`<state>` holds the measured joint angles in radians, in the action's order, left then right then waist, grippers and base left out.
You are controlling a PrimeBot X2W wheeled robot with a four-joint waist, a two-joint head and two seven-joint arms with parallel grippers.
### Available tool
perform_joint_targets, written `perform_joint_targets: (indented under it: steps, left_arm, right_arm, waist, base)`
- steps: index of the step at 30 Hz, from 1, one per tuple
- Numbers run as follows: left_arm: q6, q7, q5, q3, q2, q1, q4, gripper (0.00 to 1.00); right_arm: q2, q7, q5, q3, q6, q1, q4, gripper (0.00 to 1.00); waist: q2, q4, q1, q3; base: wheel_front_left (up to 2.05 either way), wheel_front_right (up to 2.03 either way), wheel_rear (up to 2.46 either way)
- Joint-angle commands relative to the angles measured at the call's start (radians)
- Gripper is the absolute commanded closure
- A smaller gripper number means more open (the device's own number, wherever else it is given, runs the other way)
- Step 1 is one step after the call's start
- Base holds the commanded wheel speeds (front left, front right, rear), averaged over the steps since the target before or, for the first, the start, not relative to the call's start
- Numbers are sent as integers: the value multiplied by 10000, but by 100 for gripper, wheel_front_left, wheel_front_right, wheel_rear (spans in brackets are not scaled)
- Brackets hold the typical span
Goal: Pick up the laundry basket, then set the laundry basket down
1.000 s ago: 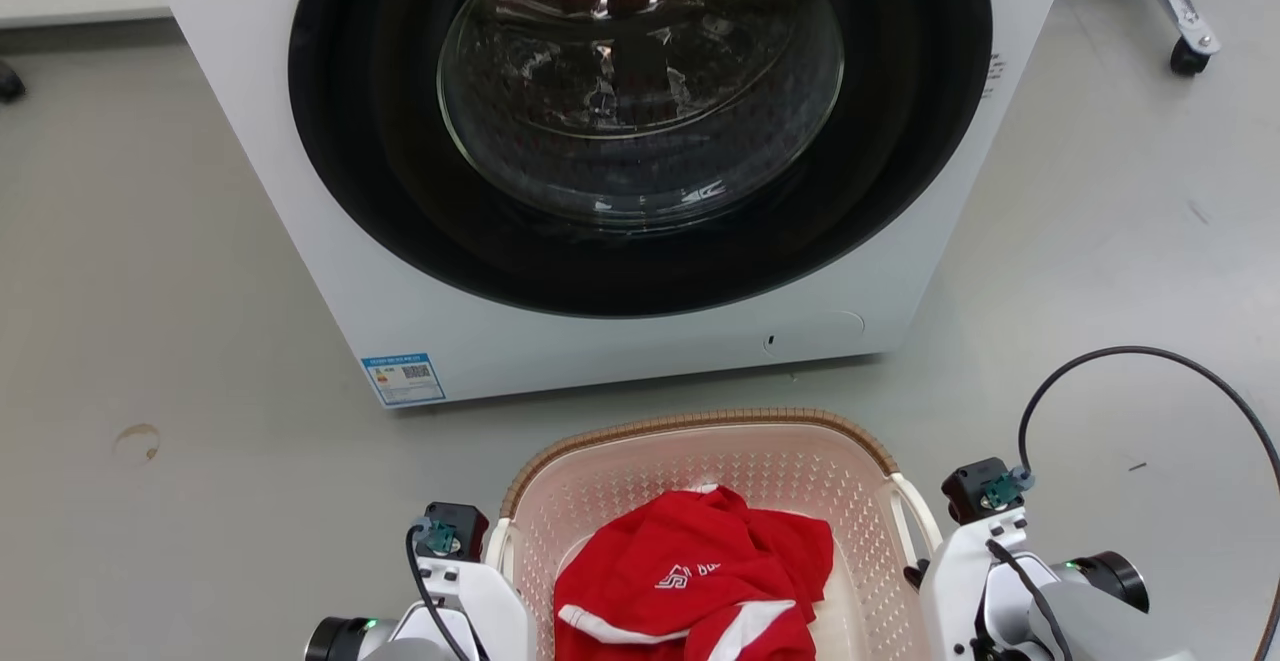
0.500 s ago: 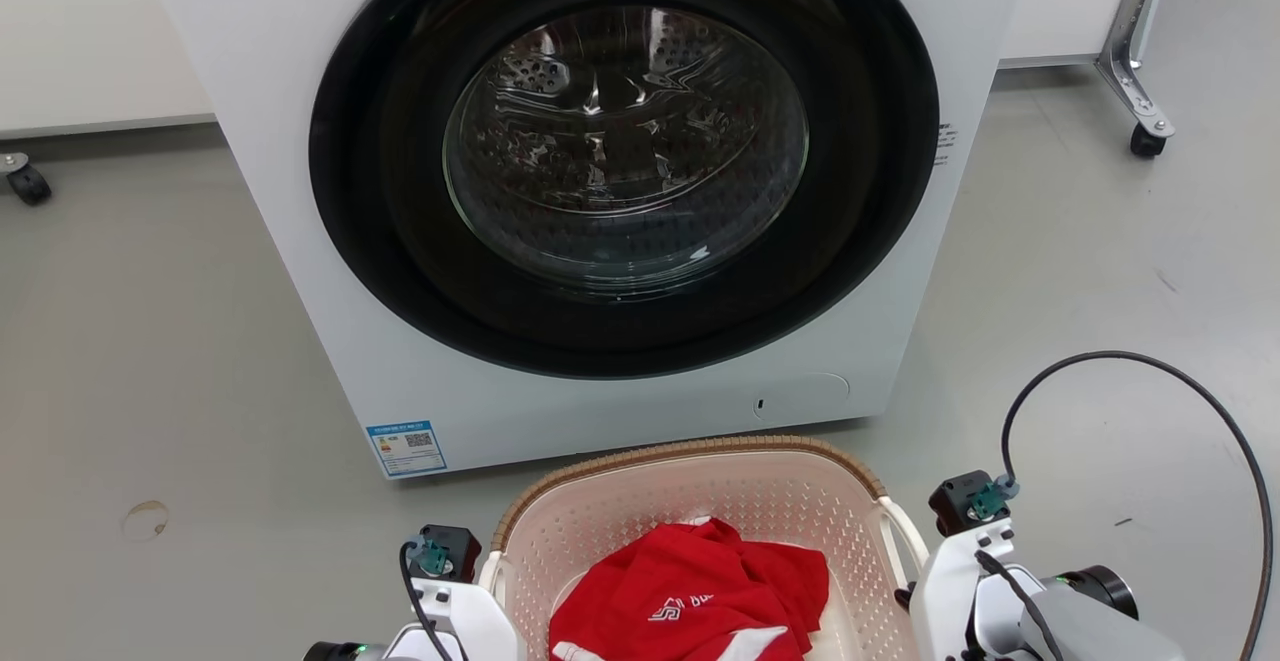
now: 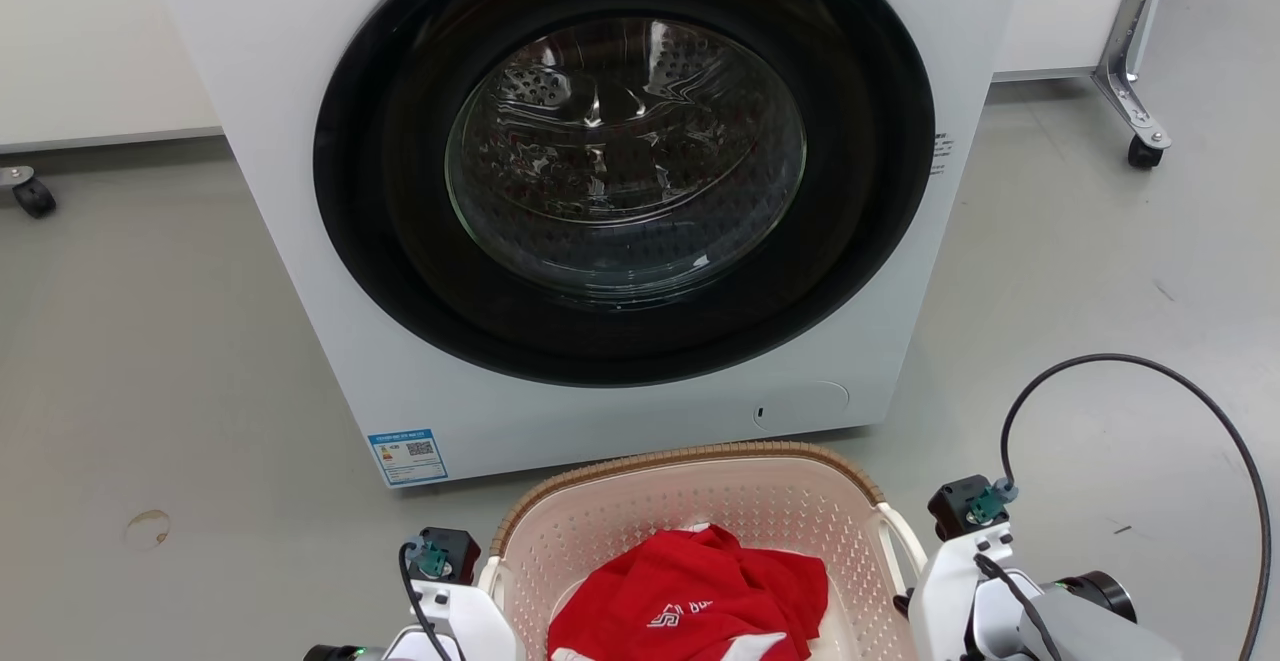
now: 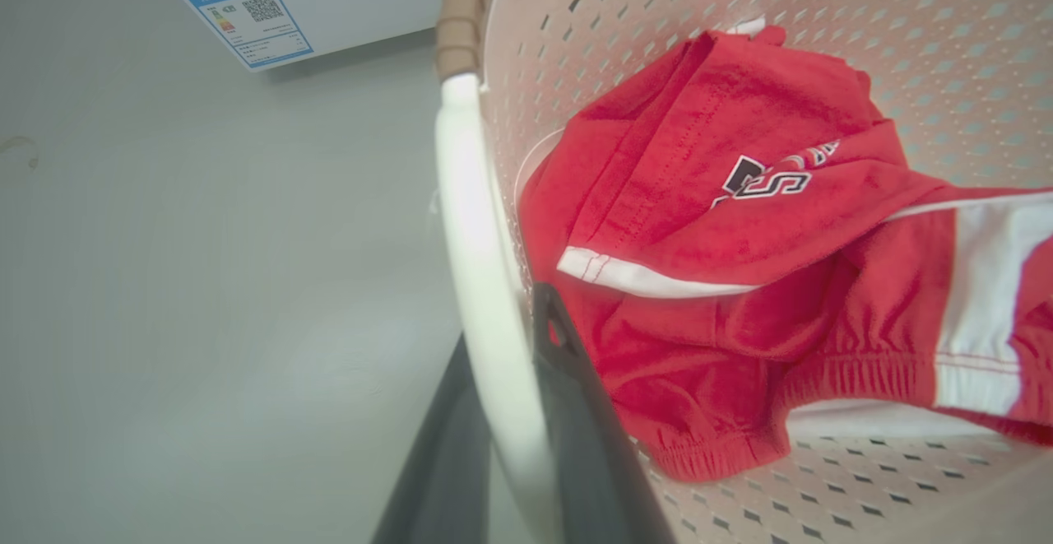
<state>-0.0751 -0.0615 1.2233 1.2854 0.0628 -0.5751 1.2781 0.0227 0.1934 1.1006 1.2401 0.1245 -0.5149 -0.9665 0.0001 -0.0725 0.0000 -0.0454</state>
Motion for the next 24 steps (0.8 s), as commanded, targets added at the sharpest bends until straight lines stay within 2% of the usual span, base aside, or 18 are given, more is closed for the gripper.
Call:
perform_joint_targets:
  steps: [1,14,24]
  left_arm:
    - [12,102,-120,-75,470,-180,117,100]
    - [84,142,-169,-78,479,-218,121,100]
    - [300,270,-128,-179,444,-559,123,100]
  right_arm:
    - [275,-11,-9,4,62,-219,40,100]
    - [275,-97,177,133,62,-278,18,100]
    - [275,-857,345,54,62,-507,-35,100]
  waist:
    - [-1,1,0,-1]
    - [-1,10,0,-32]
    - [-1,132,0,439]
  base:
    - [0,0,0]
    - [0,0,0]
    - [0,0,0]
